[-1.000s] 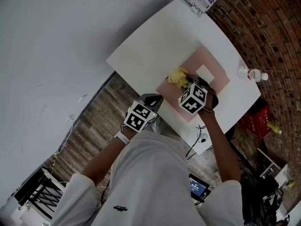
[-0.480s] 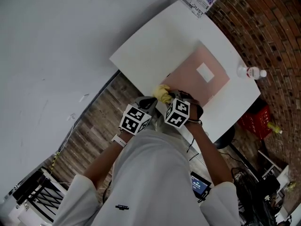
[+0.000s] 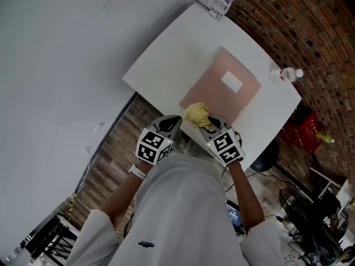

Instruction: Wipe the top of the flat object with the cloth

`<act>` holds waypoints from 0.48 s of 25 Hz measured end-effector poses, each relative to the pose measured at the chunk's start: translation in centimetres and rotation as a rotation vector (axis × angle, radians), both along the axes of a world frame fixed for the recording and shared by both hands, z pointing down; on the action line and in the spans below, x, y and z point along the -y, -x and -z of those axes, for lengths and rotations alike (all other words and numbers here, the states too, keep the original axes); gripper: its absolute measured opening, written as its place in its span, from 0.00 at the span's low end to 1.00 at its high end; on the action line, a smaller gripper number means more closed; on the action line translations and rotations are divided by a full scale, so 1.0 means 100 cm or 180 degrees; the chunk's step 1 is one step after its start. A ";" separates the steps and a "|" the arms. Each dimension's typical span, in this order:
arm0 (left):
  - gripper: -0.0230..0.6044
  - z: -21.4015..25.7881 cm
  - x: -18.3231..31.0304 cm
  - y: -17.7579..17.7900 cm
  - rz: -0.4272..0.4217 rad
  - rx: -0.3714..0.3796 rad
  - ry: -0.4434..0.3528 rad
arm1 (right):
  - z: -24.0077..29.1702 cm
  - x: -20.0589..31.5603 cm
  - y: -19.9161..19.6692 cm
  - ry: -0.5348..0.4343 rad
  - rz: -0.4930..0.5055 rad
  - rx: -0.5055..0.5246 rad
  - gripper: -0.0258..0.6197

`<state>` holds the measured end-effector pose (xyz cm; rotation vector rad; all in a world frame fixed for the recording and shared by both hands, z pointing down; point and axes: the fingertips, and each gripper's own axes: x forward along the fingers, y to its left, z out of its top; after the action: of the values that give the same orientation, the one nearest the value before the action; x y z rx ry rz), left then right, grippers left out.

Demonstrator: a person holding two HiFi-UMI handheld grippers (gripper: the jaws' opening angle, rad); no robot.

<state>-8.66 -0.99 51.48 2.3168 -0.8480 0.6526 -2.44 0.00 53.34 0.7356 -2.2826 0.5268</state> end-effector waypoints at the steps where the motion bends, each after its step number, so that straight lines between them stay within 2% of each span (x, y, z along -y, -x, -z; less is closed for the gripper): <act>1: 0.06 0.005 0.002 -0.004 -0.0023 -0.0038 -0.0023 | 0.011 0.001 -0.009 0.0018 -0.0201 0.0183 0.19; 4: 0.06 0.027 0.009 -0.017 -0.0088 -0.0162 -0.0136 | 0.050 0.004 -0.033 -0.0076 -0.0675 0.0621 0.19; 8: 0.06 0.066 0.017 -0.038 -0.0223 -0.0316 -0.0368 | 0.105 0.008 -0.069 -0.0409 -0.1196 0.1045 0.20; 12: 0.06 0.104 0.025 -0.056 -0.0347 -0.0474 -0.0596 | 0.150 0.005 -0.110 -0.0873 -0.1576 0.1113 0.20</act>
<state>-3.04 -3.53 41.09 2.5585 -0.7457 0.4547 8.53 -0.50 38.39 1.4650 -2.5230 0.6079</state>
